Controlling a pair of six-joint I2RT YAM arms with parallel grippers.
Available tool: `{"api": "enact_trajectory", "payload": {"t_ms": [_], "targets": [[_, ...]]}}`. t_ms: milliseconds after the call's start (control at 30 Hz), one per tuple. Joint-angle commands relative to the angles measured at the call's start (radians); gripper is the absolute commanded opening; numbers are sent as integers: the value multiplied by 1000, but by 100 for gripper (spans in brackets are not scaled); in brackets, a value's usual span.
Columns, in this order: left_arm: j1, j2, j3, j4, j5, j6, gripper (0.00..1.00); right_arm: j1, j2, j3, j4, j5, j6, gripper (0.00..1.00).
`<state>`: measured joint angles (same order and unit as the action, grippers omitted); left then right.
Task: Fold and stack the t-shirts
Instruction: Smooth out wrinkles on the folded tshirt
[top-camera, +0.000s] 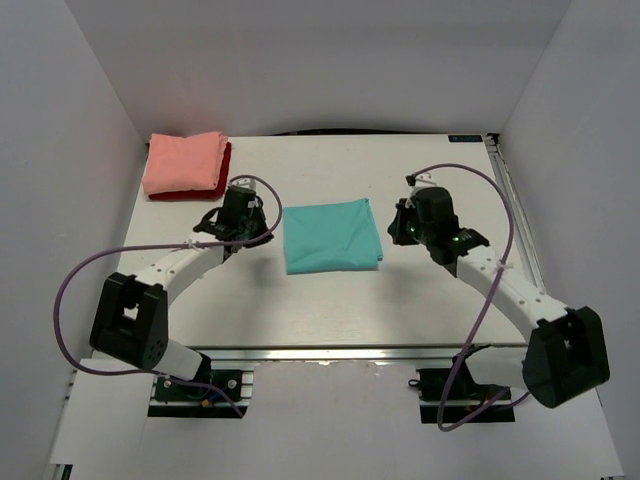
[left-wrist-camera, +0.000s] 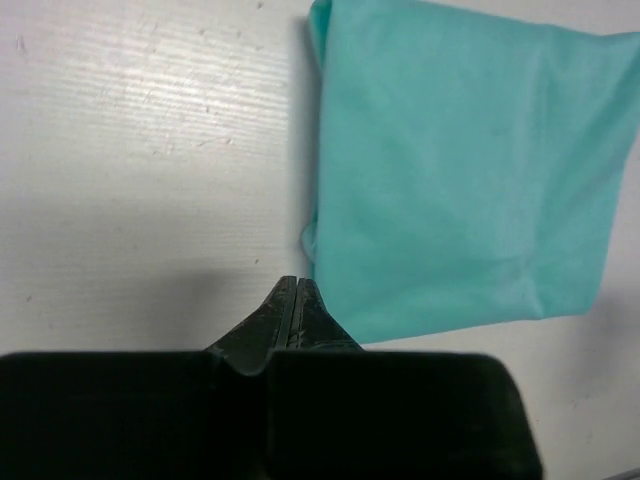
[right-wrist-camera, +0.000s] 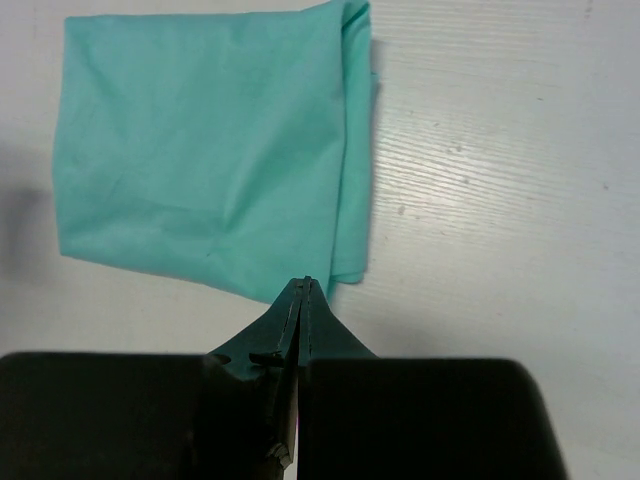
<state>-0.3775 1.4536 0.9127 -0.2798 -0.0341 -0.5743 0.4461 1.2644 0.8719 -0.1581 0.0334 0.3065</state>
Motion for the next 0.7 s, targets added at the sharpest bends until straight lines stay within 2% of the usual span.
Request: {"api": "enact_trajectory", "payload": {"t_ms": [0,133,167,200,233,267,333,433,500,533,567,600,667], "targets": [[5,-19,69,-27,26,71,0,-6,-71,-20,-26,76,-27,0],[6,-36,84,45,74,108,0,-7,-115,-31,-44,77,-32,0],[6,-42,86,62,86,116,5,-6,-126,-28,-55,80,-32,0],[6,-47,83,91,121,123,25,-6,-132,-27,-63,82,-32,0],[6,-48,84,105,125,131,93,-6,-138,-24,-69,82,-32,0],[8,-24,115,91,122,149,98,-6,-155,-21,-83,85,-32,0],[15,23,161,33,189,175,98,-7,-174,-27,-90,91,-32,0],[18,82,175,51,227,179,98,-6,-210,-37,-106,92,-30,0],[20,144,246,-8,226,203,72,-6,-234,-53,-121,91,-29,0],[20,166,270,-66,217,211,49,-6,-243,-57,-126,91,-26,0],[22,186,285,-81,191,206,18,-6,-259,-65,-126,91,-27,0],[22,223,301,-84,177,199,3,-7,-269,-83,-123,91,-24,0],[23,261,324,-131,123,189,0,-7,-287,-100,-123,91,-24,0]]}}
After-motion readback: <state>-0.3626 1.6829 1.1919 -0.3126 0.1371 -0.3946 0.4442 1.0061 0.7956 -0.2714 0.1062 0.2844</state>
